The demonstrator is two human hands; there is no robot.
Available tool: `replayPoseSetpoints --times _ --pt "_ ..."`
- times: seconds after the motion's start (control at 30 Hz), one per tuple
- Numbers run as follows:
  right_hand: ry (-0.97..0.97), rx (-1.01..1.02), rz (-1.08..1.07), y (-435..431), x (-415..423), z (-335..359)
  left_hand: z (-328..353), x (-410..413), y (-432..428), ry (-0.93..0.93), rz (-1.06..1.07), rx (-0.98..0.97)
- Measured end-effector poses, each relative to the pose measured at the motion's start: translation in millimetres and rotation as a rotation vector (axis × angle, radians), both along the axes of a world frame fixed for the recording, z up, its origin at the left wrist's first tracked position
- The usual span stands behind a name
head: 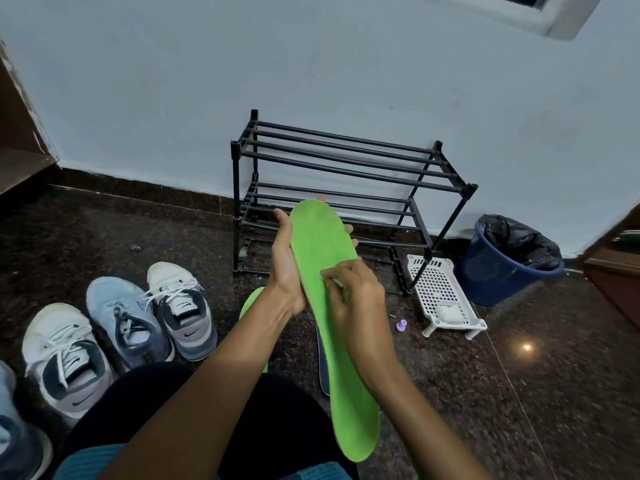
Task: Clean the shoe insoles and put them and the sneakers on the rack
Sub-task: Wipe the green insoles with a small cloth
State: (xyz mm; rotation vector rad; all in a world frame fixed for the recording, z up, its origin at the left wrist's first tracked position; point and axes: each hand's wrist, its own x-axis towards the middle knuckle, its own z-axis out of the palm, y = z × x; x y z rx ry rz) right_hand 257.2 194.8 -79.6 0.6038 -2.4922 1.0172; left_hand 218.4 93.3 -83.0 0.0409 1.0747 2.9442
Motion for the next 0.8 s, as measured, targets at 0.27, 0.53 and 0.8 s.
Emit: replayPoseSetpoints --times 0.27,0.53,0.8 --pt "-0.010 -0.032 0.104 -0.9 6.5 2.3 2.5 0.3 2.6 0.013 -0.015 0.009" --pt "0.006 -0.071 0.053 -0.7 0.5 0.0 1.7 1.8 1.4 0.006 0.001 0.020" --pt "0.050 0.025 -0.037 10.3 6.6 -4.0 2.3 1.1 3.0 -0.014 -0.011 0.025"
